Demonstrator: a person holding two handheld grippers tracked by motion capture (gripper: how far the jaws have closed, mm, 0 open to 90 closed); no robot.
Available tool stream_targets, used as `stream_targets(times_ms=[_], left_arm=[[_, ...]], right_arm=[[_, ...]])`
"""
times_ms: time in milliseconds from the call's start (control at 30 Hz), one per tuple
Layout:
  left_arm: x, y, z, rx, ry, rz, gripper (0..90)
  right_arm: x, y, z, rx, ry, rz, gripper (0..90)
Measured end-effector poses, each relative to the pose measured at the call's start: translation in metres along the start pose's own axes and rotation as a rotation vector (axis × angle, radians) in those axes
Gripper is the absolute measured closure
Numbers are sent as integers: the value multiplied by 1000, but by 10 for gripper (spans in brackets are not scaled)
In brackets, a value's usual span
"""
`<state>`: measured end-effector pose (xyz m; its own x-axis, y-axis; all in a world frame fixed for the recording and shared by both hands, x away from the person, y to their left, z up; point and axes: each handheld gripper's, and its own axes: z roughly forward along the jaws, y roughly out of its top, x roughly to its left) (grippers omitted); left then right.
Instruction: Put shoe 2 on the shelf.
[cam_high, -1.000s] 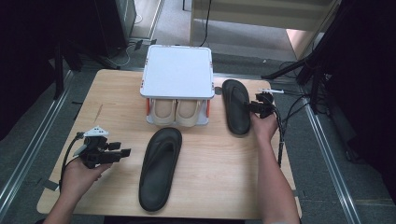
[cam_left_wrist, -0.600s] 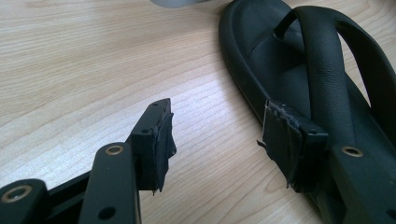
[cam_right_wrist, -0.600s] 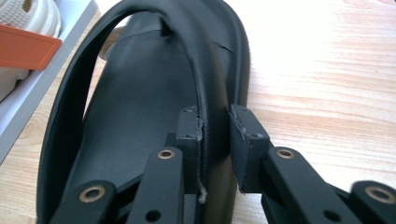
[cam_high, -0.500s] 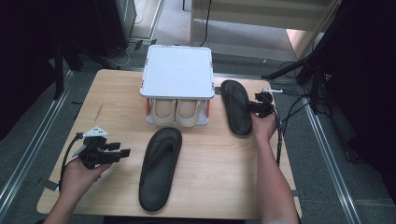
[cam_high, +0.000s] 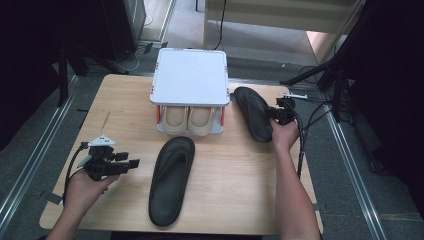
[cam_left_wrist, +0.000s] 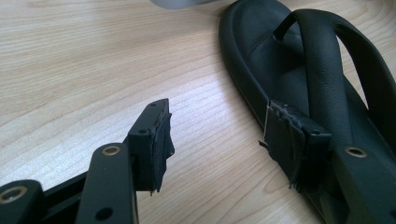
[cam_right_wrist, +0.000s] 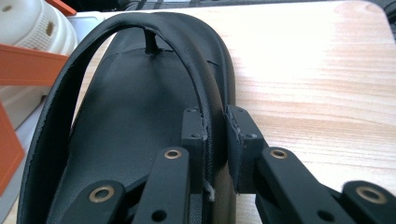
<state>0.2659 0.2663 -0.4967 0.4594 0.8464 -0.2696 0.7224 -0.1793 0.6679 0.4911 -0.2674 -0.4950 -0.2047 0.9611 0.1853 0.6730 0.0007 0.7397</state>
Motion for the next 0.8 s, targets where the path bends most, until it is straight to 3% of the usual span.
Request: stream_targets(times_ms=[233, 800], left_arm=[[0, 2, 1, 1, -10, 4, 414], [-5, 16, 15, 22, -60, 46, 411]], right_arm=[[4, 0, -13, -16, -7, -38, 803], [2, -15, -61, -27, 17, -29, 804]])
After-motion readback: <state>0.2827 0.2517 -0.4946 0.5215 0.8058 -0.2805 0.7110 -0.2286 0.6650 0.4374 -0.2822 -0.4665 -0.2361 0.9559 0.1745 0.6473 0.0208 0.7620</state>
